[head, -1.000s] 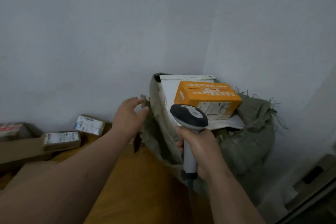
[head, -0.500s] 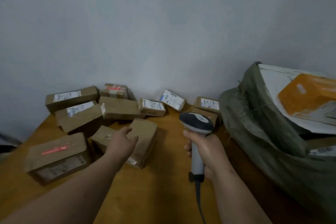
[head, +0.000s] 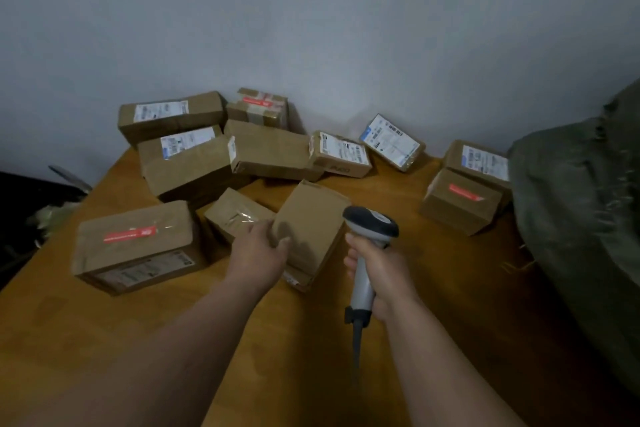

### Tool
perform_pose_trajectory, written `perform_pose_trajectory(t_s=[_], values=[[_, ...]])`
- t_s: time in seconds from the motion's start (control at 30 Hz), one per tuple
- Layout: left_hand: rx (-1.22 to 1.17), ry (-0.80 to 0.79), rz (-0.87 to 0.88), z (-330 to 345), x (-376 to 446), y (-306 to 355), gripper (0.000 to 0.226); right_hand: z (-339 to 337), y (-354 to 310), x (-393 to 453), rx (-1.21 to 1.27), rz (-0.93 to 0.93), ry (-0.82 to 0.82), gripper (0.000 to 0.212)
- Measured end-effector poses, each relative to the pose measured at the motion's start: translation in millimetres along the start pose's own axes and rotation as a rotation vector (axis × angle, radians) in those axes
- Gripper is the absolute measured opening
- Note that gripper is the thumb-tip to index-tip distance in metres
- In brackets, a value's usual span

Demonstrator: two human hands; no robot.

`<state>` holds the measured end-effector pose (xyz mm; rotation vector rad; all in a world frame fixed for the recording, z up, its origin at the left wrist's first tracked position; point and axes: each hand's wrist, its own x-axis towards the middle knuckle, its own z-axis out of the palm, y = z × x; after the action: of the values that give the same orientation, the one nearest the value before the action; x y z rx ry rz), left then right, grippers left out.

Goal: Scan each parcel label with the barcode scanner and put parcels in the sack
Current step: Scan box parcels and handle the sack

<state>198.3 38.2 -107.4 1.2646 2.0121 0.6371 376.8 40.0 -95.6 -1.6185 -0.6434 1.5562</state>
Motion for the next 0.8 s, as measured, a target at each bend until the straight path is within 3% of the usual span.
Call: perform_pose_trajectory(t_s=[0.13, 0.23, 0.37, 0.5, 0.57, 0.7, 0.8], values=[[0.130, -0.003, -0.025, 16.7, 13.8, -0.9, 0.064, 14.6, 12.0, 26.6, -0.044, 0.074, -0.033, 0.041], [0.096, -0.056, -0.049, 24.9, 18.0, -6.9, 0.077, 23.8, 22.7, 30.4, -0.006, 0.092, -0.046, 0.043], [0.052, -0.121, -0.117, 24.2, 14.2, -9.8, 0.099, 29.2, 24.1, 16.4, 0.036, 0.053, -0.051, 0.023], [-0.213, -0.252, -0.192, 11.1, 9.2, -12.5, 0.116, 35.2, 8.2, -12.9, -0.020, -0.030, -0.060, 0.002], [-0.376, -0.315, -0.249, 4.0, 5.0, -17.9, 0.129, 41.1, 2.2, -28.6, -0.080, -0.088, -0.086, 0.013], [-0.586, -0.378, -0.240, -18.4, -10.2, -26.6, 0.102, 51.1, -3.5, -61.0, -0.122, -0.187, -0.090, 0.013], [-0.765, -0.430, -0.232, -45.0, -18.5, -30.5, 0.080, 46.8, -8.0, -75.5, -0.017, -0.261, 0.087, 0.008]])
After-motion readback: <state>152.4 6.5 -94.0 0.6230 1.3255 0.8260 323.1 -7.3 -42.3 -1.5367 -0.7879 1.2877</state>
